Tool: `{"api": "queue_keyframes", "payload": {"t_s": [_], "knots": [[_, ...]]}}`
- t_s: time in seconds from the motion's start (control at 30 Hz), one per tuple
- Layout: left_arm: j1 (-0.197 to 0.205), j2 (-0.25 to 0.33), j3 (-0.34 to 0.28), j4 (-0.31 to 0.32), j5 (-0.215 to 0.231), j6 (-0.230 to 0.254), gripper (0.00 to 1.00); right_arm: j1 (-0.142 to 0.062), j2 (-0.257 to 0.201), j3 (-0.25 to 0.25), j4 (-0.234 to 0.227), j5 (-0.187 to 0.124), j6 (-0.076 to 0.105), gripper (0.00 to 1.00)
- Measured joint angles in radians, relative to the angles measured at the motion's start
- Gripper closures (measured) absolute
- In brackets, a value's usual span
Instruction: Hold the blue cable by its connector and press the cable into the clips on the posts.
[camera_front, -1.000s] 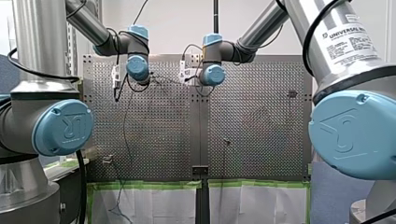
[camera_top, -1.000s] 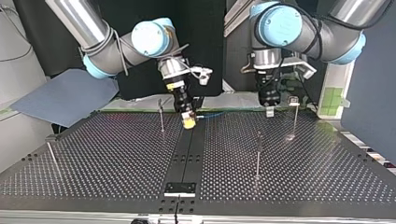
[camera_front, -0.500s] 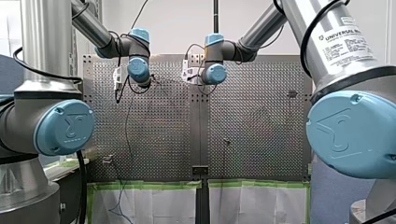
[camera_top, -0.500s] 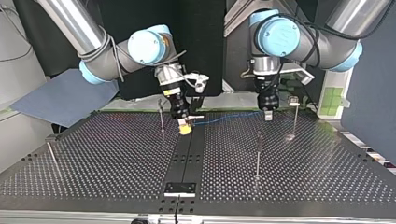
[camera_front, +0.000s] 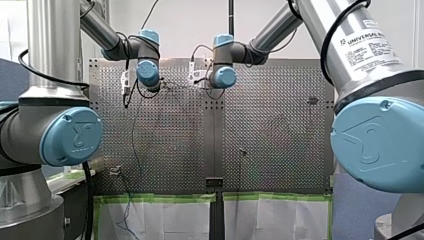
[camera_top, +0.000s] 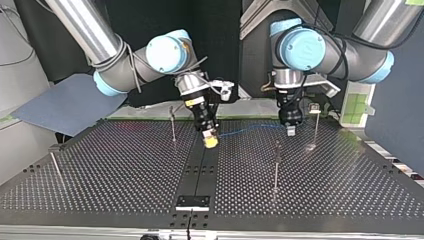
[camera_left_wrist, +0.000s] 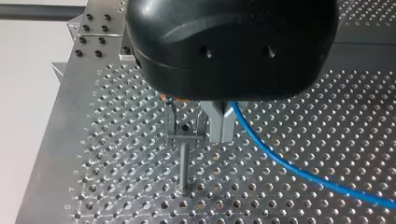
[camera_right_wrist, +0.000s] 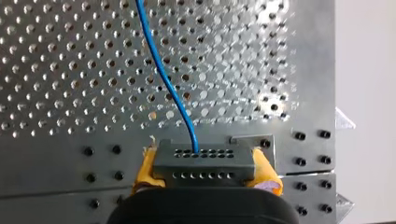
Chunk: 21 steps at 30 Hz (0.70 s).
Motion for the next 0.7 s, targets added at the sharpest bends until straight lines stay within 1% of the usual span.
{"api": "queue_keyframes", "payload": {"t_s": [0.1,0.33,0.47,0.7], "knots": [[0.004,-0.003,0.004,-0.003,0.001,0.000,1.00,0.002,0.004,-0.005,0.003,-0.001,0.001,1.00],[0.015,-0.021,0.013,-0.002,0.001,0.000,1.00,0.004,0.034,-0.021,0.007,-0.003,0.004,1.00],[0.019,-0.039,0.023,-0.003,0.003,0.001,1.00,0.004,0.039,-0.033,0.010,-0.004,0.005,1.00],[0.021,-0.046,0.044,-0.004,0.014,0.000,1.00,0.001,0.046,-0.053,0.014,-0.004,0.007,1.00]]}}
